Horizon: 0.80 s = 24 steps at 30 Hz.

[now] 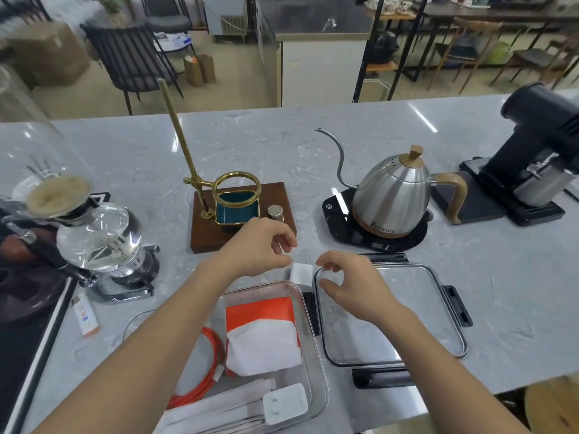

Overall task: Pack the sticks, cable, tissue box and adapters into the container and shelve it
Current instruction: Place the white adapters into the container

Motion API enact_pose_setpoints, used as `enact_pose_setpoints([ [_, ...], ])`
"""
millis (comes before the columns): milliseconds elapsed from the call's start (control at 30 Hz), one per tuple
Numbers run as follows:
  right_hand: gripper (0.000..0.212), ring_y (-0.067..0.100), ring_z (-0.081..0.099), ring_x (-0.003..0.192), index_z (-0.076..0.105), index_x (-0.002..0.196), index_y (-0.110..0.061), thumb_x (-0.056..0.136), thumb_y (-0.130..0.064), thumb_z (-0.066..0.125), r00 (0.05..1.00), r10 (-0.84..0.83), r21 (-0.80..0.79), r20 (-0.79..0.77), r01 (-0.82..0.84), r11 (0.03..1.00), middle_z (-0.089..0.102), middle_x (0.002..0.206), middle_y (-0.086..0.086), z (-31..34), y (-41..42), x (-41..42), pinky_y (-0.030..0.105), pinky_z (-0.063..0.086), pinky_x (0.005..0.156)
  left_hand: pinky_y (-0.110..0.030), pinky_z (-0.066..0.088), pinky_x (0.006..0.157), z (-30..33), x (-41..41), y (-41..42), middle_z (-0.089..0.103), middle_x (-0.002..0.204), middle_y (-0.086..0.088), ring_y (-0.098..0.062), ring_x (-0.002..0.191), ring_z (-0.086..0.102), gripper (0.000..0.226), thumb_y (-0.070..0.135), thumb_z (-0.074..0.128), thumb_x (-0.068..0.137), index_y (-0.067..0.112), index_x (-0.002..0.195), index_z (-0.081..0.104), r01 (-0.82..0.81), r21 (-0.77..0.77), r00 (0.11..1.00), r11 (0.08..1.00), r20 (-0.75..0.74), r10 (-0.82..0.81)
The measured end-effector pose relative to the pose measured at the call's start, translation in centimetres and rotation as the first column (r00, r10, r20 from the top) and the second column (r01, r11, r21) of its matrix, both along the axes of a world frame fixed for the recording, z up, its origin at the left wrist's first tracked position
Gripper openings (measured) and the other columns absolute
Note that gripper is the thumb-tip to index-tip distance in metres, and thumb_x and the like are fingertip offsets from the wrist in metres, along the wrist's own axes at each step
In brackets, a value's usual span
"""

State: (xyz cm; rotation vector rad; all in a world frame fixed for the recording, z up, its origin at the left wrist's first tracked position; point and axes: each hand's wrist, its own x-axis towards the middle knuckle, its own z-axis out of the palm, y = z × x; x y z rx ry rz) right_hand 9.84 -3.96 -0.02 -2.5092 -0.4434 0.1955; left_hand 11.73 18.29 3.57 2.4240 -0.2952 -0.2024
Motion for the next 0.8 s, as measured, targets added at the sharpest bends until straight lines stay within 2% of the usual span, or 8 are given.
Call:
enact_pose_setpoints([
  [133,0.035,0.016,0.061,0.104,0.063,0.115,-0.027,0.080,-0.027,0.067,1.000,0.010,-0.057,-0.023,-0.011,0.998,0.068,0.111,-0.007,-0.7,0.8,1.1,0.037,0.050,0.090,-0.032,0.060,0.076,-1.9,1.1,0.5,0.070,0.090,0.006,-0.011,0.081,0.067,0.033,0.016,0.082,0.073,0.020,0.104,0.073,0.052,0.013,0.994,0.999,-0.095,-0.051],
  [233,0.044,0.017,0.061,0.107,0.062,0.120,-0.028,0.077,-0.035,0.072,0.999,0.036,-0.104,-0.022,-0.039,0.994,0.067,0.115,-0.007,-1.1,1.6,1.5,0.036,0.048,0.092,-0.029,0.060,0.077,-2.6,1.6,0.6,0.069,0.094,0.006,-0.010,0.083,0.067,0.041,0.022,0.085,0.072,0.020,0.110,0.071,0.127,0.046,0.976,0.991,-0.184,-0.117],
  [333,0.044,0.019,0.062,0.101,0.066,0.112,-0.029,0.071,-0.044,0.074,0.996,0.095,-0.166,0.006,-0.092,0.982,0.071,0.105,-0.006,-1.6,2.4,1.8,0.037,0.048,0.086,-0.024,0.059,0.076,-3.0,2.1,0.7,0.071,0.097,0.007,-0.010,0.086,0.069,0.043,0.024,0.087,0.071,0.022,0.111,0.072,0.189,0.016,0.946,0.982,-0.270,-0.178],
  [433,0.035,0.019,0.061,0.091,0.070,0.099,-0.027,0.068,-0.041,0.078,0.994,0.110,-0.150,0.004,-0.108,0.983,0.071,0.094,-0.005,-2.1,2.8,2.2,0.037,0.049,0.079,-0.023,0.058,0.075,-3.2,2.6,0.5,0.072,0.097,0.009,-0.009,0.086,0.068,0.036,0.026,0.087,0.071,0.025,0.105,0.075,0.241,0.026,0.938,0.970,-0.264,-0.226],
  [567,0.035,0.014,0.059,0.086,0.069,0.094,-0.027,0.064,-0.041,0.081,0.993,0.116,-0.083,-0.027,-0.118,0.990,0.069,0.088,-0.008,-2.8,2.6,2.7,0.038,0.052,0.075,-0.029,0.059,0.080,-3.5,2.9,0.5,0.072,0.096,0.012,-0.008,0.088,0.066,0.035,0.029,0.086,0.071,0.026,0.104,0.075,0.265,0.033,0.937,0.964,-0.246,-0.250],
  [800,0.027,0.012,0.054,0.084,0.065,0.091,-0.027,0.070,-0.039,0.077,0.990,0.141,-0.059,-0.002,-0.141,0.988,0.065,0.085,-0.010,-3.2,2.6,2.6,0.036,0.050,0.073,-0.027,0.059,0.081,-3.8,2.9,0.6,0.072,0.096,0.012,-0.006,0.088,0.066,0.036,0.030,0.085,0.073,0.024,0.107,0.075,0.309,0.044,0.932,0.950,-0.214,-0.293],
])
